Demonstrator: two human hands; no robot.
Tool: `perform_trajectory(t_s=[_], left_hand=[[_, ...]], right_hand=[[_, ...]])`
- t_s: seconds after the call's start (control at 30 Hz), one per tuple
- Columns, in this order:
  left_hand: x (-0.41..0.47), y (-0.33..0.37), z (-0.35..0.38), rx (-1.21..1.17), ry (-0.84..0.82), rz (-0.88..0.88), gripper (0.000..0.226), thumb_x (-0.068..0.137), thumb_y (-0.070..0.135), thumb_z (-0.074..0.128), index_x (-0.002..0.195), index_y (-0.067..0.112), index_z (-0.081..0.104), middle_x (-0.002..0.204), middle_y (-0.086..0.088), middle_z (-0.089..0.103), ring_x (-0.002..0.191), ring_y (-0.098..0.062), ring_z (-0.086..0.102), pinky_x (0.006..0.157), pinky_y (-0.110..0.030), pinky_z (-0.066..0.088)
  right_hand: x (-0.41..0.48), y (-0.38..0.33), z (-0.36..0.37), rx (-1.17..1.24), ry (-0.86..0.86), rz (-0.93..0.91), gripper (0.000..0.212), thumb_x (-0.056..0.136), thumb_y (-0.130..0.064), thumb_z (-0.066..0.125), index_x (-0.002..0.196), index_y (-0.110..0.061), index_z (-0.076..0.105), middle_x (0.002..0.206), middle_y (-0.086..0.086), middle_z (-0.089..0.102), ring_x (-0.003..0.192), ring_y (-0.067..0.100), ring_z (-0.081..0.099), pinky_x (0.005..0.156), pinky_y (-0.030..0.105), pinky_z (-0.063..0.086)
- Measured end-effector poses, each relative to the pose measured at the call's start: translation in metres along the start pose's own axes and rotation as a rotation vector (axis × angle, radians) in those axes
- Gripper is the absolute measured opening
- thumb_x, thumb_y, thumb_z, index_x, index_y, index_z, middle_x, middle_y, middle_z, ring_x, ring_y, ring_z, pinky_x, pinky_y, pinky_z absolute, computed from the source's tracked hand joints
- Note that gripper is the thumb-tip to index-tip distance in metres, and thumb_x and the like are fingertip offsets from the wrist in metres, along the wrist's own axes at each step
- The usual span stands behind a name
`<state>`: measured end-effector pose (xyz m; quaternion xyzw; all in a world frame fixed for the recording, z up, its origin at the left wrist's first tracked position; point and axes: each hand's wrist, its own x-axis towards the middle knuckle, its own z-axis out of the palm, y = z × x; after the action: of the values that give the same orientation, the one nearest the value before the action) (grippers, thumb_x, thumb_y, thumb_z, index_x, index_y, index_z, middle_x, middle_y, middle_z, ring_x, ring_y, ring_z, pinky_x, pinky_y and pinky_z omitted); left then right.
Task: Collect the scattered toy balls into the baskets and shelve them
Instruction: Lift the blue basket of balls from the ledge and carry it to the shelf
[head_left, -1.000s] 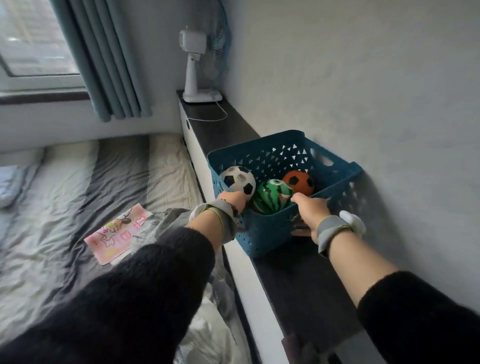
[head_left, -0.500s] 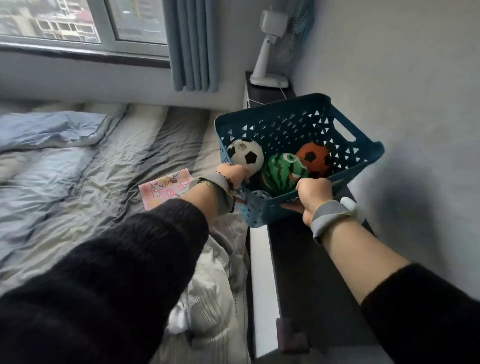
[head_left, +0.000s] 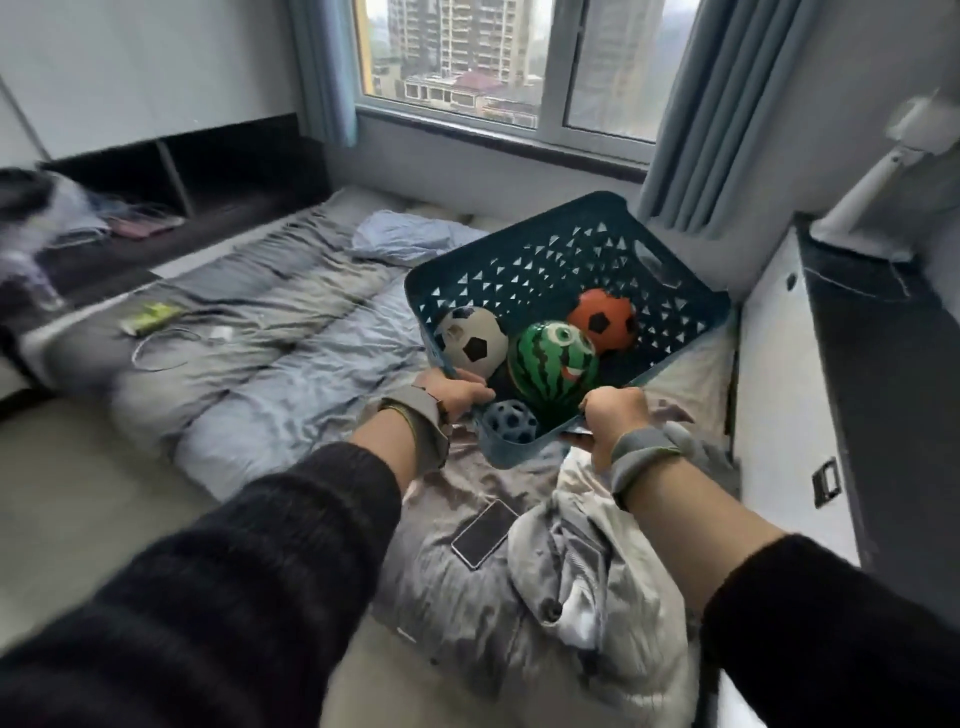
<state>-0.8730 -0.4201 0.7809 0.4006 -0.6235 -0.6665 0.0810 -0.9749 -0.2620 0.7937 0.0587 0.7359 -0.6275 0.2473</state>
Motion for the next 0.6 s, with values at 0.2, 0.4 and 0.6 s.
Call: perform_trajectory(t_s=[0.2, 0.4, 0.6], left_hand=[[-0.017, -0.039, -0.159, -0.065, 0.171, -0.123, 0.01, 0.084, 0.01, 0.067, 0.077, 0.017, 0.065, 0.081, -0.007, 0.061, 0.066, -0.025, 0.059, 0.057, -0.038, 0.055], [-0.035, -0.081, -0.283, -0.237, 0.443, -0.168, 0.01, 0.084, 0.004, 0.065, 0.088, 0.01, 0.071, 0.084, -0.01, 0.062, 0.074, -0.027, 0.058, 0.071, -0.044, 0.06], [-0.034, -0.118, -0.382, -0.357, 0.641, -0.189, 0.026, 0.088, 0.0, 0.057, 0.111, 0.007, 0.067, 0.118, -0.014, 0.06, 0.076, -0.016, 0.053, 0.06, -0.027, 0.05]], right_hand=[[-0.048, 0.015, 0.155, 0.066, -0.163, 0.152, 0.031, 0.097, -0.003, 0.031, 0.122, 0.001, 0.048, 0.139, 0.018, 0.051, 0.123, 0.035, 0.054, 0.1, 0.046, 0.049], [-0.086, 0.041, 0.289, -0.136, -0.431, 0.047, 0.046, 0.083, 0.015, 0.034, 0.127, 0.008, 0.044, 0.118, 0.027, 0.056, 0.099, 0.043, 0.063, 0.048, 0.05, 0.057], [-0.107, 0.067, 0.415, -0.311, -0.624, 0.054, 0.051, 0.076, 0.016, 0.038, 0.126, 0.006, 0.048, 0.113, 0.02, 0.055, 0.093, 0.038, 0.061, 0.061, 0.055, 0.059]])
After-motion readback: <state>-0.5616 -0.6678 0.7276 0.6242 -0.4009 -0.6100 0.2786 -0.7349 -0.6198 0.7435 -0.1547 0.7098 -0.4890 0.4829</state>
